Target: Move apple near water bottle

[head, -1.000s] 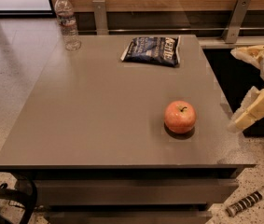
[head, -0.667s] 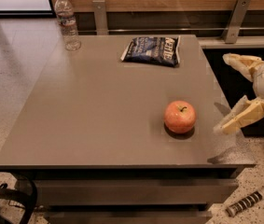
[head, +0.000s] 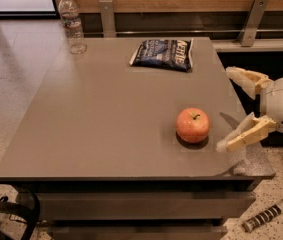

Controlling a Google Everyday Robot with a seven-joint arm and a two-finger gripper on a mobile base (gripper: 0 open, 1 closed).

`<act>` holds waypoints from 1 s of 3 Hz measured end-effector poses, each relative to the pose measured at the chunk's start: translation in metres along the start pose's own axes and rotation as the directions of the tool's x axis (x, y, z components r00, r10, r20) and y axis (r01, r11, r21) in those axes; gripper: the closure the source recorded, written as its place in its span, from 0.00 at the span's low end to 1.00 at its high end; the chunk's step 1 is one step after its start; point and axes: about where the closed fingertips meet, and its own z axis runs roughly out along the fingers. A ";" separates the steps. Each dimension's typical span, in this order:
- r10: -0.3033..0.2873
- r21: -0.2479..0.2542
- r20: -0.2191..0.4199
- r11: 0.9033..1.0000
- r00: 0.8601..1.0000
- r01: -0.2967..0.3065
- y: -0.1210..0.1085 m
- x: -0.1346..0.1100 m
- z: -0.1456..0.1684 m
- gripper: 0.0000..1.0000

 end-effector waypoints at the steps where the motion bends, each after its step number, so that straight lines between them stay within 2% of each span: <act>1: 0.054 -0.040 0.038 0.998 0.998 -0.052 0.012 0.007 0.017 0.00; 2: 0.090 -0.067 0.025 0.994 0.996 -0.089 0.016 0.015 0.036 0.00; 3: 0.137 -0.086 -0.042 0.986 0.990 -0.140 0.019 0.028 0.065 0.00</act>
Offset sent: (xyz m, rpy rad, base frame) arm 0.0140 0.0552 -0.0565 0.0419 0.1860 0.0458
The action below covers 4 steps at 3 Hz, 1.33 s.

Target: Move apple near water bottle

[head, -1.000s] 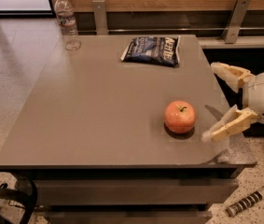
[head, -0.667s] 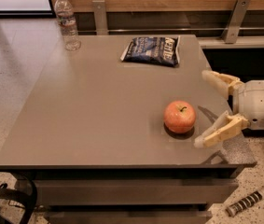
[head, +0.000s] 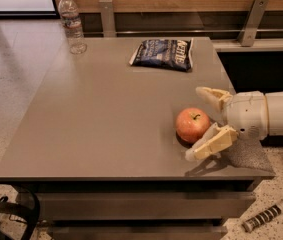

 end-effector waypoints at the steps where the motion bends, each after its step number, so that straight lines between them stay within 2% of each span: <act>1: 0.020 0.010 -0.037 1.000 0.999 -0.020 -0.001 0.008 0.011 0.00; 2: 0.039 0.028 -0.046 0.999 0.998 -0.038 0.003 0.021 0.017 0.16; 4: 0.037 0.024 -0.048 0.999 0.998 -0.036 0.006 0.021 0.020 0.63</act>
Offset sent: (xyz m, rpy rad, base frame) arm -0.0053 0.0015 -0.0487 -0.0383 0.0510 -0.0848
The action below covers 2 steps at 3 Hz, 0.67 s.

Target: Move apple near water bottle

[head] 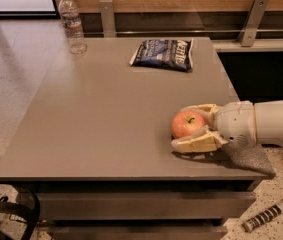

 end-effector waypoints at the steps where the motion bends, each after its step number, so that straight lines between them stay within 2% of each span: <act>1: -0.003 -0.004 0.000 1.000 1.000 0.003 0.001 -0.002 0.002 0.93; 2: -0.005 -0.006 0.000 1.000 1.000 0.005 0.002 -0.002 0.003 1.00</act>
Offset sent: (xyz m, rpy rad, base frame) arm -0.0003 0.0018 0.0004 -0.0006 -0.0006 0.0036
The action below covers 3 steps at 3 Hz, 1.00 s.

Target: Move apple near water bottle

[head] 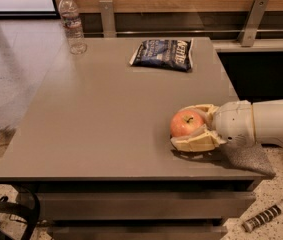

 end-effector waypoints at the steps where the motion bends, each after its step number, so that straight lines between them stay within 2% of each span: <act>1: 0.000 0.000 0.000 1.000 1.000 0.000 0.000 0.000 0.000 1.00; 2: 0.014 0.011 -0.045 1.000 0.999 -0.014 -0.021 -0.022 -0.010 1.00; 3: 0.021 0.032 -0.098 0.999 0.995 -0.018 -0.054 -0.059 -0.019 1.00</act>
Offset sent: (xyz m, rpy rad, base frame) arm 0.0441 -0.0174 0.0522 -0.0701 0.0591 -0.0511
